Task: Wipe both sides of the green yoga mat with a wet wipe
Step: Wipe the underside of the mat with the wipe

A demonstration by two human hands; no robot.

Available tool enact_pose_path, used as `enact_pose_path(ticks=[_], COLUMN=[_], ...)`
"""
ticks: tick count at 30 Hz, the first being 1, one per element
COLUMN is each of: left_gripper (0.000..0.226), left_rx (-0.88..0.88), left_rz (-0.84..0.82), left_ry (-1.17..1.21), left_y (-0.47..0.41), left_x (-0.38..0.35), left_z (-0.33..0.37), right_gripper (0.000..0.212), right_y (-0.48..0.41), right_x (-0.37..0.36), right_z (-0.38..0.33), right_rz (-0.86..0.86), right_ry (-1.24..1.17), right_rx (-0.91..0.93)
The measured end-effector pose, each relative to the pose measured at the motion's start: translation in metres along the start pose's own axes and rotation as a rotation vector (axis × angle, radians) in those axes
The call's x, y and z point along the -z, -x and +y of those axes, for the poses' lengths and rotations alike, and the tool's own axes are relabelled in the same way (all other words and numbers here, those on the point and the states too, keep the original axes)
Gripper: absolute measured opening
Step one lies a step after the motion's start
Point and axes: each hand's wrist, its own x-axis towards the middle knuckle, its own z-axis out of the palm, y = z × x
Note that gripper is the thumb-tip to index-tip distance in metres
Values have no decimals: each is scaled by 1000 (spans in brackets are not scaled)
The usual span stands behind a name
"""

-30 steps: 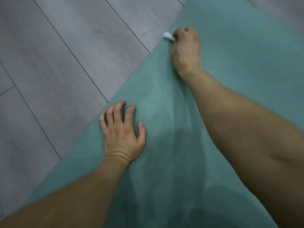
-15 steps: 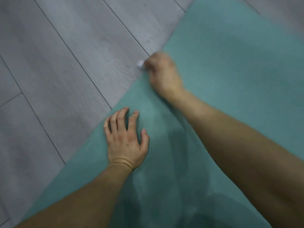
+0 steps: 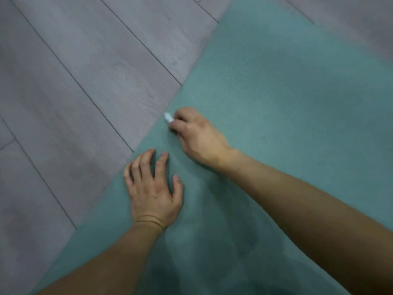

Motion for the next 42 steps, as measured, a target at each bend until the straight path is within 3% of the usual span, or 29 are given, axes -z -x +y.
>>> enact_pose_path(ticks=[2,3,5,7,8,10,14,16,21,28,30,33,37,42], left_gripper=[60,60,60,59,59,59,59,57,54,52,53,45,40,40], left_rx=[-8,-9,-5,1,1,-6,-2,-4,-5,-74,-139,-316,-438,-462], left_rz=[-3,-5,-4,-2,1,4,3,11,14,-76,-82,-54,-11,-19], left_ry=[2,10,9,5,9,10,1,-3,-17,-275,-274,-100,142,222], left_y=[0,0,0,0,0,-1,-1,-1,-2,2,9,32,80,124], left_x=[-1,-2,-4,-4,-4,-4,-2,-1,-1,10,10,-5,-38,-64], left_z=[-1,-2,-2,-1,-1,-1,-1,0,3,20,55,162,330,475], right_gripper=[20,22,23,26,26,24,25,25,45,34,28,5,8,24], right_y=[15,15,13,16,17,16,49,76,164,310,346,398,462,517], right_x=[20,35,69,95,93,67,37,49,103,206,228,252,258,280], right_z=[20,45,102,134,133,105,17,10,47,89,95,110,146,195], right_rz=[-70,-27,182,374,431,397,-76,-181,-151,-148,-104,32,217,222], right_ry=[78,142,258,245,217,181,-20,-26,91,124,107,74,81,154], right_rx=[145,101,-196,-620,-747,-693,-203,-114,-250,-529,-558,-646,-730,-654])
